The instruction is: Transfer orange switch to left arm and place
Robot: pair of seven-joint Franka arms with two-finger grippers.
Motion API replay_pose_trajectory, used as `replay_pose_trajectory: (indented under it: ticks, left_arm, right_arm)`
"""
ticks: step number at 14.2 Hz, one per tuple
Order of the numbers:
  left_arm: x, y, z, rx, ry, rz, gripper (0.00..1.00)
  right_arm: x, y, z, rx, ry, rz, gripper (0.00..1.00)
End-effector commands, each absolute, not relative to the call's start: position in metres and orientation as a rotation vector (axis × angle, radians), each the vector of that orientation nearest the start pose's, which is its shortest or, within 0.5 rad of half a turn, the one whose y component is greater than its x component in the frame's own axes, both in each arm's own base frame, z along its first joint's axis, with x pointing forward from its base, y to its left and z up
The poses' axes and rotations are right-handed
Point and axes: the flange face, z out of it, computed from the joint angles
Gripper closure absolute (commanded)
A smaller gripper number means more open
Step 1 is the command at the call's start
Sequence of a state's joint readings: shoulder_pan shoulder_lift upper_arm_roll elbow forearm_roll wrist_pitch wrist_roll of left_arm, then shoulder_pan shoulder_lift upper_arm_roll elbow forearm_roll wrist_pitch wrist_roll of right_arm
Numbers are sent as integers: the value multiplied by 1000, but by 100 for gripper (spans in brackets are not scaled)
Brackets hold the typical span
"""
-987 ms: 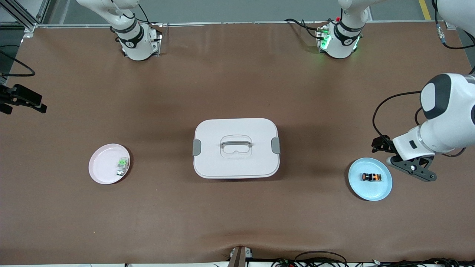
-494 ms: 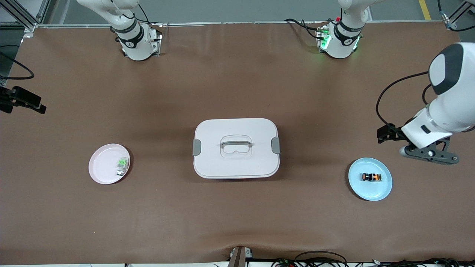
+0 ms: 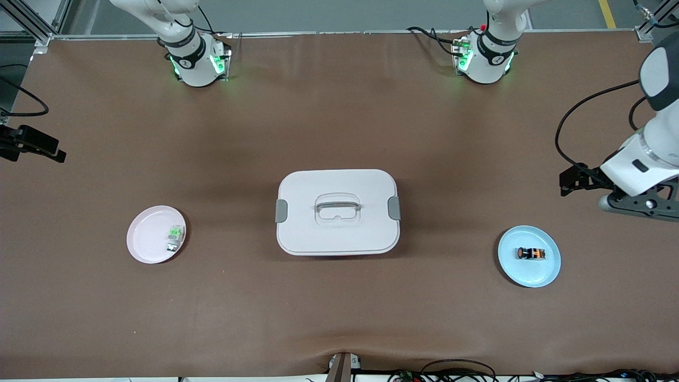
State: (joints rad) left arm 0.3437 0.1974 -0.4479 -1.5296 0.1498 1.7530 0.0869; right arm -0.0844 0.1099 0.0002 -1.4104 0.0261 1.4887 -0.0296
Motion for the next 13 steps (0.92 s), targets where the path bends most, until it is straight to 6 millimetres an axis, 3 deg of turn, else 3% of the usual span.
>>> replay_pose_trajectory:
  ticks: [1,3,6,8,13]
  left_arm:
    - [618,-11,573,-3054,294,-71,0]
    - [613,-6,582,-3049,285,-75,0]
    - [592,-23,611,-3033,265,-105,0]
    - [578,-21,619,-3015,219,-82,0]
    - [547,-25,633,-3062,91,16,0]
  right_arm:
    - [563,-46,628,-3098,104,42,0]
    - [560,-44,623,-3097,100,61,0]
    - [559,-35,624,-3098,69,59,0]
    - [559,-17,626,-3101,24,53,0]
    - [559,-17,626,-3101,26,53,0]
